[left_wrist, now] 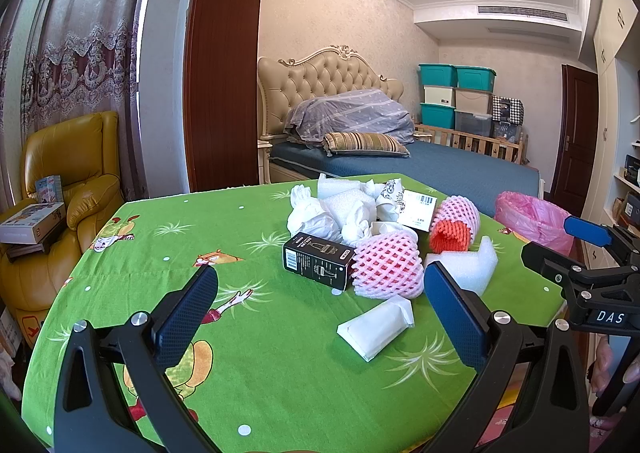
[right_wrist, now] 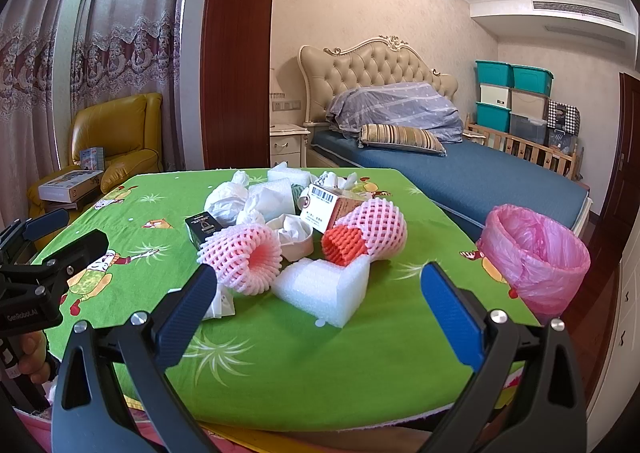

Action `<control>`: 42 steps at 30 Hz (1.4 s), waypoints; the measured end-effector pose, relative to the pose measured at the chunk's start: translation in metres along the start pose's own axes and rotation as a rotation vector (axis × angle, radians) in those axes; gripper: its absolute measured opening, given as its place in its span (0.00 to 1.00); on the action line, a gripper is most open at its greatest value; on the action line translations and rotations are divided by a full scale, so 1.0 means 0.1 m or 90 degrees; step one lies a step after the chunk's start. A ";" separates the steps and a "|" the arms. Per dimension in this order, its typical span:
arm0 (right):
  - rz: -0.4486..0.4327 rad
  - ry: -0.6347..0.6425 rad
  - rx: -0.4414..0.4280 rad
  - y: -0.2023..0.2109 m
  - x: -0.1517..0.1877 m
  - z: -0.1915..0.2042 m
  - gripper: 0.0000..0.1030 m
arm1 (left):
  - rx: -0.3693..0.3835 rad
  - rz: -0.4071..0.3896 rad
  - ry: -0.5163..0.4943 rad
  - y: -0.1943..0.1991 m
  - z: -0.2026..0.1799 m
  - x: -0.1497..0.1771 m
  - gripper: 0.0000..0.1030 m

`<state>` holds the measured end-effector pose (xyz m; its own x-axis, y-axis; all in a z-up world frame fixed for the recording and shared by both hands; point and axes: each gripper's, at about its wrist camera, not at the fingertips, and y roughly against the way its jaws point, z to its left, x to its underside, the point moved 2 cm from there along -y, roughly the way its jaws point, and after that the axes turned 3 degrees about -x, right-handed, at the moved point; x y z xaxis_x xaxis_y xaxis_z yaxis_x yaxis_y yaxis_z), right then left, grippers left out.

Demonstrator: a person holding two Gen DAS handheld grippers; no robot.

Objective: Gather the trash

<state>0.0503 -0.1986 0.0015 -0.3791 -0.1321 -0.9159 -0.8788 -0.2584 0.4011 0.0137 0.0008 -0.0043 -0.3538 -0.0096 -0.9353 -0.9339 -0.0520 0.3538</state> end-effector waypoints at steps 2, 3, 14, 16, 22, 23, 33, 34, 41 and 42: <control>0.000 0.000 0.000 0.00 0.00 0.00 0.96 | 0.000 0.000 0.000 -0.01 0.00 0.00 0.94; 0.001 0.000 0.000 0.00 -0.01 0.00 0.96 | 0.000 0.000 0.000 -0.01 0.00 0.00 0.94; 0.001 -0.002 0.000 -0.02 0.02 -0.01 0.96 | 0.000 0.000 0.000 -0.01 0.00 0.00 0.94; 0.001 -0.002 -0.001 -0.02 0.02 -0.01 0.96 | 0.000 0.000 -0.001 -0.01 0.01 0.00 0.94; 0.002 -0.003 0.000 -0.03 0.03 -0.02 0.96 | 0.000 -0.001 -0.001 -0.01 0.02 0.00 0.94; 0.002 -0.003 0.000 -0.03 0.03 -0.02 0.96 | 0.000 0.000 -0.001 -0.02 0.01 0.00 0.94; 0.002 -0.004 -0.001 -0.03 0.05 -0.03 0.96 | 0.000 -0.001 -0.001 -0.02 0.01 0.00 0.94; 0.002 -0.005 -0.001 -0.03 0.05 -0.03 0.96 | -0.001 -0.001 -0.001 -0.01 0.01 0.00 0.94; 0.003 -0.008 0.001 -0.04 0.06 -0.07 0.96 | 0.000 -0.002 -0.003 -0.01 0.02 -0.01 0.94; 0.004 -0.009 0.001 -0.05 0.07 -0.07 0.96 | 0.000 -0.004 -0.006 0.02 0.02 -0.03 0.94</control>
<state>0.0539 -0.2050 -0.0063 -0.3884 -0.1205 -0.9136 -0.8768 -0.2566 0.4066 0.0130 0.0025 -0.0014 -0.3485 -0.0004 -0.9373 -0.9360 -0.0525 0.3480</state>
